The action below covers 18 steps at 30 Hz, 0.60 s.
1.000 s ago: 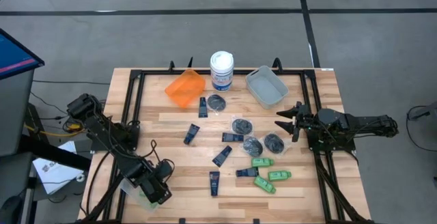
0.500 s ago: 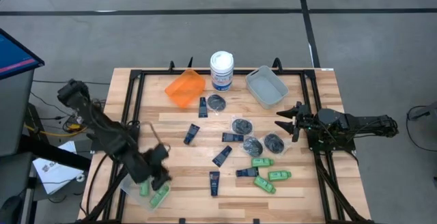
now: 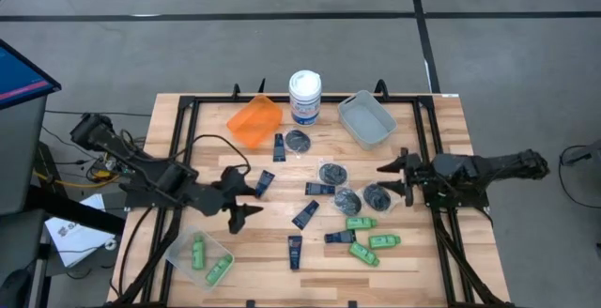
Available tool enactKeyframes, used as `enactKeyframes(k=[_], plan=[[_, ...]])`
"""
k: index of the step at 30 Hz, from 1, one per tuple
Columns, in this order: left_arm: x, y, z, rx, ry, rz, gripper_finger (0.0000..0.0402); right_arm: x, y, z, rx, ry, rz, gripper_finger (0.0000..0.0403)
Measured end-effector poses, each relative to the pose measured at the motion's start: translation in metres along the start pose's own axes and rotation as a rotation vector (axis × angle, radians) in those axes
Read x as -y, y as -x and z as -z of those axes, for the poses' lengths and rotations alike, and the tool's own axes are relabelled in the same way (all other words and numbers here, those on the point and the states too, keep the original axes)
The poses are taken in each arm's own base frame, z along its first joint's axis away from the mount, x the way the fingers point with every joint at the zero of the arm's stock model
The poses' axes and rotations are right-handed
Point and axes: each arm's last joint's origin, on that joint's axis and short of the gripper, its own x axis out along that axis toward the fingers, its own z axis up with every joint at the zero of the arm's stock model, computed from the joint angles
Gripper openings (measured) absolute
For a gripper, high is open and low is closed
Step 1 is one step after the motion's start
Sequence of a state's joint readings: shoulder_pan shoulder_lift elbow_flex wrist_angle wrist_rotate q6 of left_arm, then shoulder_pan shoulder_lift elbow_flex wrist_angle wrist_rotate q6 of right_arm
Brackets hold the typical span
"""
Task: Pick & Place Travel size toiletries
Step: Put the shampoo into the white bin
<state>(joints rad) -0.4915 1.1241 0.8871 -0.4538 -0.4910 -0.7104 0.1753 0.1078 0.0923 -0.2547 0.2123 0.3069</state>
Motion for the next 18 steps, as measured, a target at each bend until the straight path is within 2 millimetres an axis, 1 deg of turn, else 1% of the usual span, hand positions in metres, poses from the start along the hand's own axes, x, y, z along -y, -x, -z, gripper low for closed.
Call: enactKeyframes(k=[3, 8, 14, 18], plan=[[-0.002, -0.002, -0.001, 0.000, -0.021, -0.011, 0.0263, -0.003, -0.004, 0.002, -0.066, 0.025, 0.028, 0.0230], [-0.002, -0.002, -0.001, 0.000, -0.022, -0.010, 0.0278, -0.016, -0.011, -0.009, -0.146, 0.068, 0.024, 0.0230], [-0.001, -0.001, 0.000, -0.002, -0.027, -0.006, 0.0277, -0.043, -0.018, -0.027, -0.299, 0.109, -0.034, 0.0226], [-0.001, -0.001, 0.000, -0.002, -0.051, -0.007, 0.0276, -0.060, -0.021, -0.028, -0.458, 0.109, -0.033, 0.0210]])
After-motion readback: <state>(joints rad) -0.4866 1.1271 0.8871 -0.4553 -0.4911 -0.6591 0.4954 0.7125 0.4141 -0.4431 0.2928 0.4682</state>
